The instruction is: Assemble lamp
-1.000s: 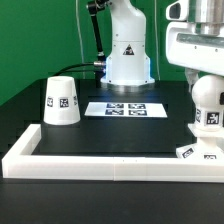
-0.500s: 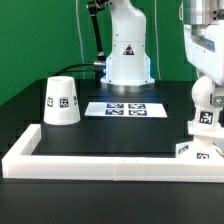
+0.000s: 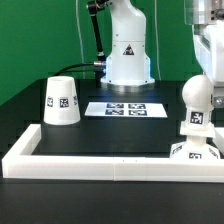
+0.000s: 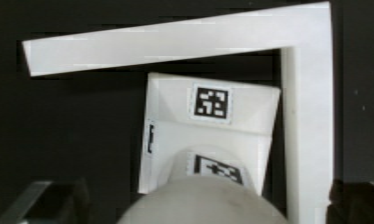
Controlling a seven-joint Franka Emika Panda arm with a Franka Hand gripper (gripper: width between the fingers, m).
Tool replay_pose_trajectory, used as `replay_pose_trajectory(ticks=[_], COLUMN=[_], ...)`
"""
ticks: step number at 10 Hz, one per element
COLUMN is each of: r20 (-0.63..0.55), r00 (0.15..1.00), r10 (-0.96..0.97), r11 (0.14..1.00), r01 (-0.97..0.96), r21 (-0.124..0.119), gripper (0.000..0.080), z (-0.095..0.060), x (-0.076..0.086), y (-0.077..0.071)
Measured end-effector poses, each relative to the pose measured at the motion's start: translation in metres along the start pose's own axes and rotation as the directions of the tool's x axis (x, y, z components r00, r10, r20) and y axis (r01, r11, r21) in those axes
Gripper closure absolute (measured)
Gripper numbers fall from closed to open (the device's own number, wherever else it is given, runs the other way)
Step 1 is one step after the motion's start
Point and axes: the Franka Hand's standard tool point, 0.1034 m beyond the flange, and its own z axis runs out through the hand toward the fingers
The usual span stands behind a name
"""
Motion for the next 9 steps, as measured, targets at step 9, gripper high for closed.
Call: replay_pose_trajectory(ticks=[9], r20=[0.017], r00=[0.923], r10=[-0.384], r11=[0.922], r01=[0.384], r21=[-0.043], gripper=[0.0101], z=[-0.002], x=[-0.021], y=[0.015])
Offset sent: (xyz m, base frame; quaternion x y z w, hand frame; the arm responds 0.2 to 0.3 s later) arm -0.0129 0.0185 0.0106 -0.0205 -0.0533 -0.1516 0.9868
